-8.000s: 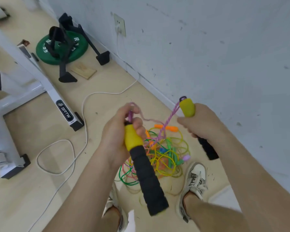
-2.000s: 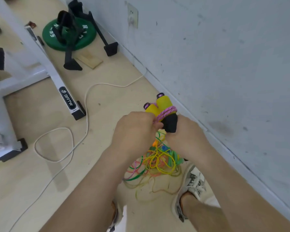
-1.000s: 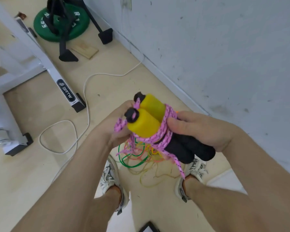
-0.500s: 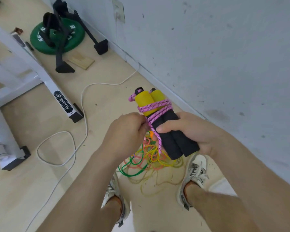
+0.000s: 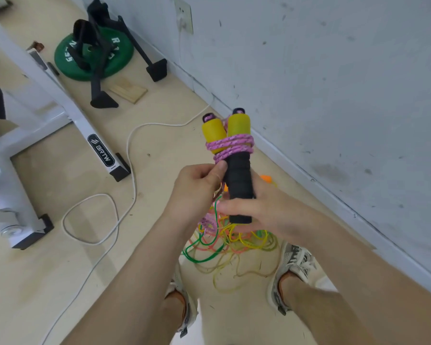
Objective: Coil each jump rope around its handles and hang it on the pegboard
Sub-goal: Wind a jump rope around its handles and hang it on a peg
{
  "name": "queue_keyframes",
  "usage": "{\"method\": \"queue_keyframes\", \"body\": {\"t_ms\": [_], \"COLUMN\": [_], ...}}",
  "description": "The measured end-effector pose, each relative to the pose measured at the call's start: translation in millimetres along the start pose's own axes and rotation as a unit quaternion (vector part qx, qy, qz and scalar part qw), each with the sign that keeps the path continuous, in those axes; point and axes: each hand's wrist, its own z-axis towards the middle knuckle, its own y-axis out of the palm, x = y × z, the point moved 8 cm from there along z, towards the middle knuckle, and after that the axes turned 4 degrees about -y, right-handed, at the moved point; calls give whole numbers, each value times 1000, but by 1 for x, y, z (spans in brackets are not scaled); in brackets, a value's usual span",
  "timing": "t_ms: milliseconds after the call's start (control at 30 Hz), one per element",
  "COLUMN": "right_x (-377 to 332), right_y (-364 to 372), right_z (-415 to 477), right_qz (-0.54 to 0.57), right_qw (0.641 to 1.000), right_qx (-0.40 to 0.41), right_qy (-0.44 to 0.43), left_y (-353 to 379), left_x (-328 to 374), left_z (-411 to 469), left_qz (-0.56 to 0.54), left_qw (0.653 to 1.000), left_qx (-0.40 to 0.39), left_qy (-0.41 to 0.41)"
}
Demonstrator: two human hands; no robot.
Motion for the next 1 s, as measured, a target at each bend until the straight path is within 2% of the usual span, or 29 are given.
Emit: {"method": "queue_keyframes", "body": {"t_ms": [33,100,167,233,333,500,600,667,767,900,1000], "right_x": [3,1,-7,-9,-6,3,7,13,20,2,-10], "right_y": [4,-3,-12,-19,-24,-30,-27,-25,-17,-3,5], "right_z": [-2,-1,-1,-3,-4,-8,-9,-9,-9,-10,-13], "right_qz": [1,-99,-248,-376,-493,-573,-611,-630,-662,-713,-732], "right_qw": [1000,992,957,911,855,808,780,765,741,700,674], "right_qx": [0,78,140,162,161,121,96,77,47,33,17], "right_qy": [9,-21,-50,-42,-15,62,93,111,104,-13,-97], "left_y": [0,0,-2,-4,1,6,9,11,12,17,10], "left_x": [1,2,3,9,22,30,24,24,28,18,16], "left_z": [0,2,3,1,-10,-18,-20,-22,-24,-27,-25], "left_qz": [0,46,148,301,423,503,542,528,462,426,370], "left_qw": [1000,999,989,952,901,847,823,832,869,877,903], "left_qx": [0,1,14,34,37,21,-15,-37,-78,-192,-201], "left_qy": [3,1,14,44,92,169,169,168,158,108,84]}}
